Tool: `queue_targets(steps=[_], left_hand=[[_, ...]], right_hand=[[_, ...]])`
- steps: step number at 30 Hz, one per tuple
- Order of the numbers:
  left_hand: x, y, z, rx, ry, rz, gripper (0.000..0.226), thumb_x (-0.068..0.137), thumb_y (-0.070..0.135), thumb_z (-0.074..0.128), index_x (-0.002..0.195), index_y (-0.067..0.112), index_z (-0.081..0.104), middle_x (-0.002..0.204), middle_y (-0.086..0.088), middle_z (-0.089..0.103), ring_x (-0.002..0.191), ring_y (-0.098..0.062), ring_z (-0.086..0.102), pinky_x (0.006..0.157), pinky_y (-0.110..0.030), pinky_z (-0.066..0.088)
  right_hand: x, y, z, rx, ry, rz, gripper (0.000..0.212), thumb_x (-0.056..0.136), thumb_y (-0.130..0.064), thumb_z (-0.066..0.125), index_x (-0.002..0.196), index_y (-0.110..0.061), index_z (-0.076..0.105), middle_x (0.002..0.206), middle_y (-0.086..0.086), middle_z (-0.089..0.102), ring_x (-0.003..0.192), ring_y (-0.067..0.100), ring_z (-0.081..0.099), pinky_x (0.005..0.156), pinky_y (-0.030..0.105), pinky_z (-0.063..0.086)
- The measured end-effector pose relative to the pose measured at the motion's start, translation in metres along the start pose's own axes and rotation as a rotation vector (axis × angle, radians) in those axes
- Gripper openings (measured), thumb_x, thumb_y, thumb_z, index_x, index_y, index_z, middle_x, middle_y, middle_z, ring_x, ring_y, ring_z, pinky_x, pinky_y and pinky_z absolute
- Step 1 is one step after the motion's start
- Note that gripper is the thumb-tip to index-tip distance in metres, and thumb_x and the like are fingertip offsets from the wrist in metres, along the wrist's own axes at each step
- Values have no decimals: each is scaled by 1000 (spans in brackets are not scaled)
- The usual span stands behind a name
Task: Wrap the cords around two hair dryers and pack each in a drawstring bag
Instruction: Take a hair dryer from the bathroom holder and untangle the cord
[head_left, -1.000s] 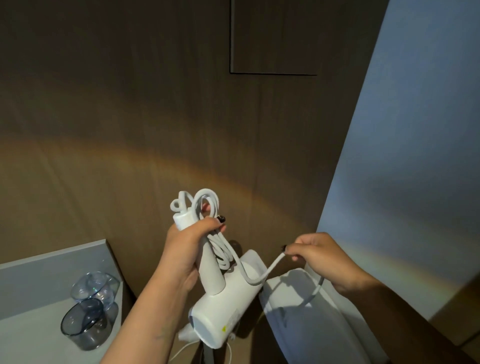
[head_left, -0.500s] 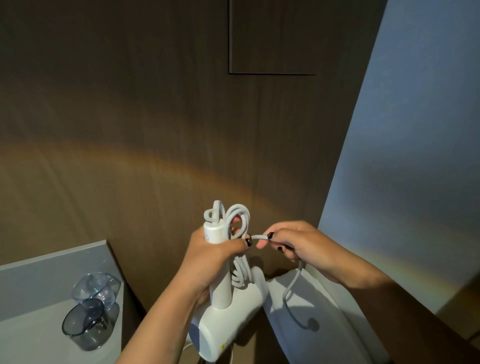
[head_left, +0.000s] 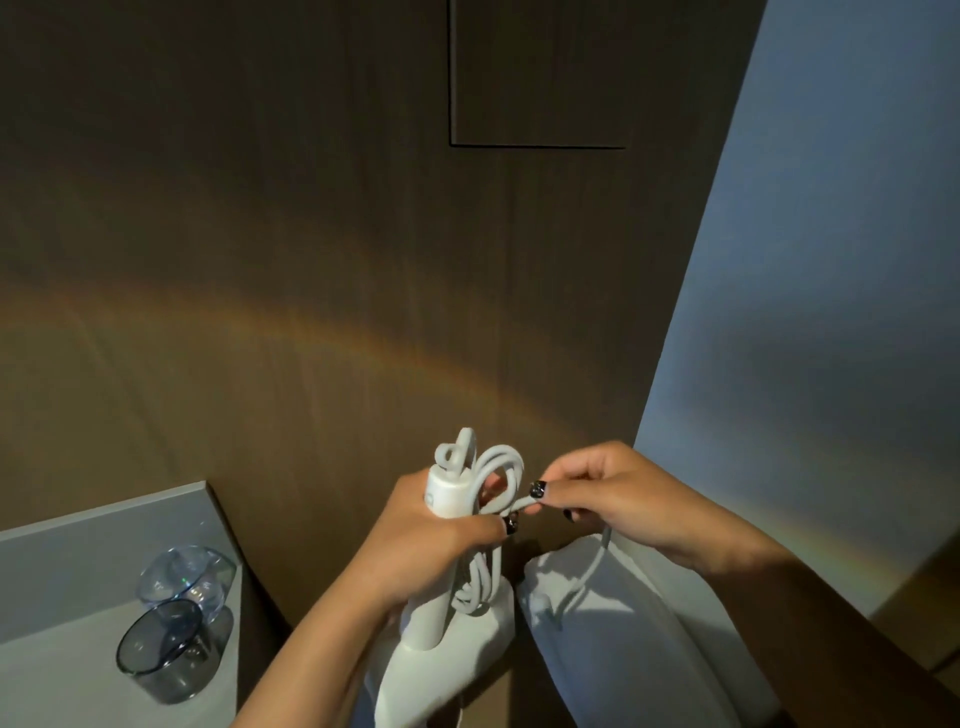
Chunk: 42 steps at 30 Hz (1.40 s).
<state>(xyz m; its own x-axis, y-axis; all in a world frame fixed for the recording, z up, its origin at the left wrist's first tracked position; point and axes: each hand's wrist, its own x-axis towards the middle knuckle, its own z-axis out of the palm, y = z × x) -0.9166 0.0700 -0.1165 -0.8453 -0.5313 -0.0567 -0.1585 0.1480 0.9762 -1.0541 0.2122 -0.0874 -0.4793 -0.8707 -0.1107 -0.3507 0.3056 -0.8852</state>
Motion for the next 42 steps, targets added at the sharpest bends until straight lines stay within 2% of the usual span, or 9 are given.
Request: queue_targets(steps=[4,7,11,16,24,31,34,39,42], left_hand=[[-1,-7,5,4,45,49,25,68,2,79,89,-1,65,69,-10,68,62,-16,63,60,-28,51],[0,-11,5,-83,144,48,20,71,-4,77,87,0,67,68,-8,68,60,-16,64,57,-25,52],[-2,-14,-2,-396,247,17,16,76,-7,71,88,3,69,74,-16,70,67,-27,68,64,-35,54],[-2,-12,-13,-743,392,-21,16,81,-7,61,88,6,66,67,-12,64,57,-20,64,53,-29,56],[-5,-10,0,-692,310,-70,19,75,2,73,92,9,69,71,-11,69,63,-20,66,63,-35,57],[-5,-14,10,-597,325,-121,53,51,26,82,98,7,68,77,-11,71,66,-21,67,65,-36,54],[-7,-16,11,-603,306,-104,67,45,35,83,102,4,68,80,-12,69,67,-21,64,65,-37,55],[-13,-14,15,-618,195,-108,45,54,22,82,94,6,68,73,-10,69,63,-21,66,68,-40,55],[-14,-16,16,-594,213,-133,45,54,20,84,94,7,68,71,-11,69,63,-22,65,67,-39,53]], right_hand=[[-2,4,-5,15,30,-23,13,87,-16,66,80,-16,77,75,6,69,73,11,61,76,28,48],[-3,6,-8,106,61,-31,12,89,-11,65,85,-11,77,66,4,64,58,12,51,59,23,41],[-6,19,-15,317,112,-4,19,94,-10,58,91,-8,77,61,3,56,48,8,41,50,21,33],[-14,55,-6,607,64,174,31,96,-13,47,89,2,73,59,6,48,43,10,34,43,20,28],[-18,57,12,796,11,230,30,81,-21,54,87,-1,76,60,7,46,46,13,32,45,21,27],[-23,30,46,342,159,-9,28,96,-4,53,86,17,67,53,4,57,42,4,47,44,14,38],[-22,24,60,70,238,-120,31,95,-13,54,73,-2,72,52,3,54,47,3,48,50,16,42],[-18,17,72,-151,236,-184,31,93,-17,56,68,-4,67,49,-6,47,52,6,44,54,28,43],[-16,19,73,-262,224,-115,31,95,-26,55,75,-8,70,62,6,60,61,12,52,60,32,50]])
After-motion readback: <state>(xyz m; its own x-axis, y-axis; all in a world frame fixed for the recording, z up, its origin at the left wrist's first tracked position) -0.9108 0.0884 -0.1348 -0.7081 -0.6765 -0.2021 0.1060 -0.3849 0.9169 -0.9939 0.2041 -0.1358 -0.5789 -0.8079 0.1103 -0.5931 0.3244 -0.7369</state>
